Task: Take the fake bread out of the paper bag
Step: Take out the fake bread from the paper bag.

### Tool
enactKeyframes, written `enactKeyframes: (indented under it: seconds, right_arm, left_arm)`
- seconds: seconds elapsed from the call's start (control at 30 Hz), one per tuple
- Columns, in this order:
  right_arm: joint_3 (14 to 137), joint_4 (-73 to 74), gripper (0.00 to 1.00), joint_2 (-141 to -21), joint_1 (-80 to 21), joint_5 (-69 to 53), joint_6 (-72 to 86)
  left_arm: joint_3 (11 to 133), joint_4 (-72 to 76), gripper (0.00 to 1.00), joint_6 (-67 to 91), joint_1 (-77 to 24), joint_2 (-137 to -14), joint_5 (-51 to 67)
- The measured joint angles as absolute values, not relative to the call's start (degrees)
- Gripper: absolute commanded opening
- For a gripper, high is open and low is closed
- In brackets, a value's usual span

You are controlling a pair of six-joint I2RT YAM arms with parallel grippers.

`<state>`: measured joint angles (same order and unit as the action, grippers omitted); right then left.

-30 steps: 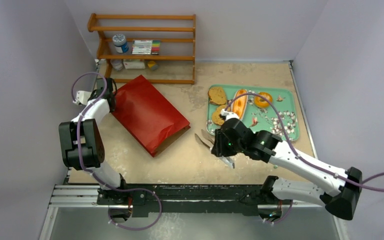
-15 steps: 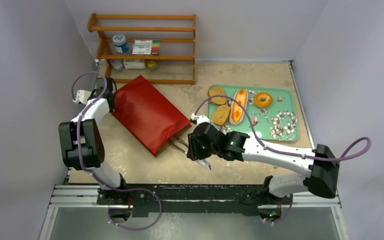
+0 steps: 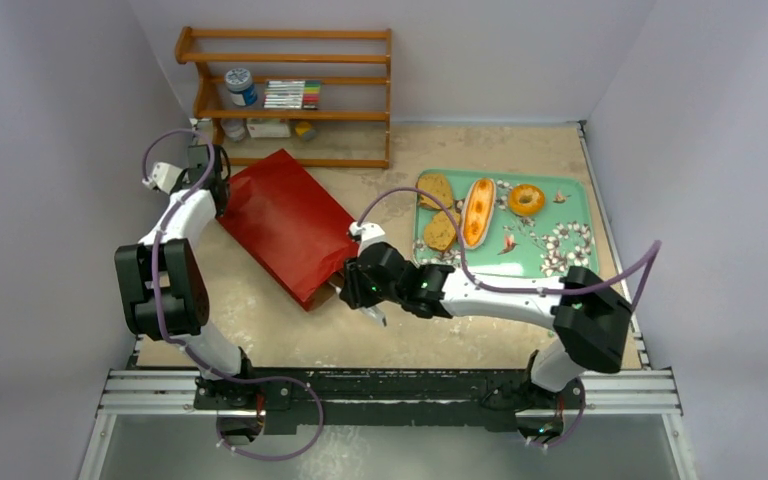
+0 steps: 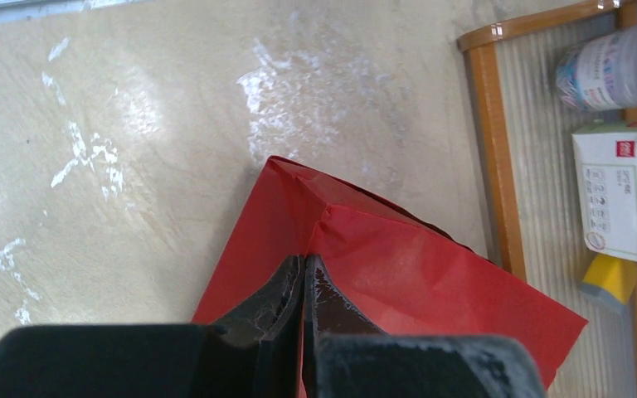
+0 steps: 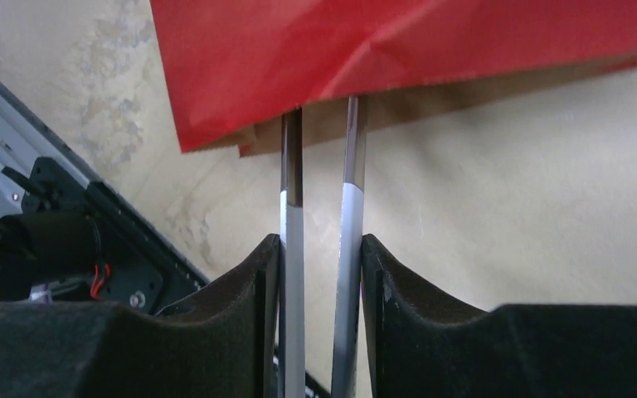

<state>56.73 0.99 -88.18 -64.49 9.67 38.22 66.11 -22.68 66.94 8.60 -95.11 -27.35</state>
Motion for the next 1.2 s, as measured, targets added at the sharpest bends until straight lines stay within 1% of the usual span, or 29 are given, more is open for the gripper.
enactKeyframes:
  seconds: [0.27,0.4,0.6,0.77,0.9,1.2]
  right_arm:
    - [62.76,-9.06,0.39,-96.18,-64.49,11.11,31.79]
    - [64.82,-12.75,0.39,-97.25,-64.49,12.34,29.34]
    - [68.73,-13.23,0.40,-98.30,-64.49,12.75,26.94]
    - [67.55,-13.15,0.40,-98.30,-64.49,12.23,26.92]
    - [65.39,-12.84,0.40,-98.72,-64.64,9.32,26.92]
    - [63.94,-14.13,0.45,-105.03,-68.20,6.90,28.16]
  left_arm:
    - [71.50,-23.73,0.00,59.88,9.23,-96.03,-26.35]
    - [71.57,-24.38,0.00,57.43,9.96,-96.68,-25.74]
    - [71.09,-24.71,0.00,56.14,11.16,-96.86,-24.77]
    - [69.91,-24.69,0.00,56.14,11.31,-96.90,-24.10]
    - [69.52,-24.56,0.00,56.40,11.35,-97.62,-23.53]
    - [69.52,-23.42,0.00,56.42,11.53,-100.49,-22.33]
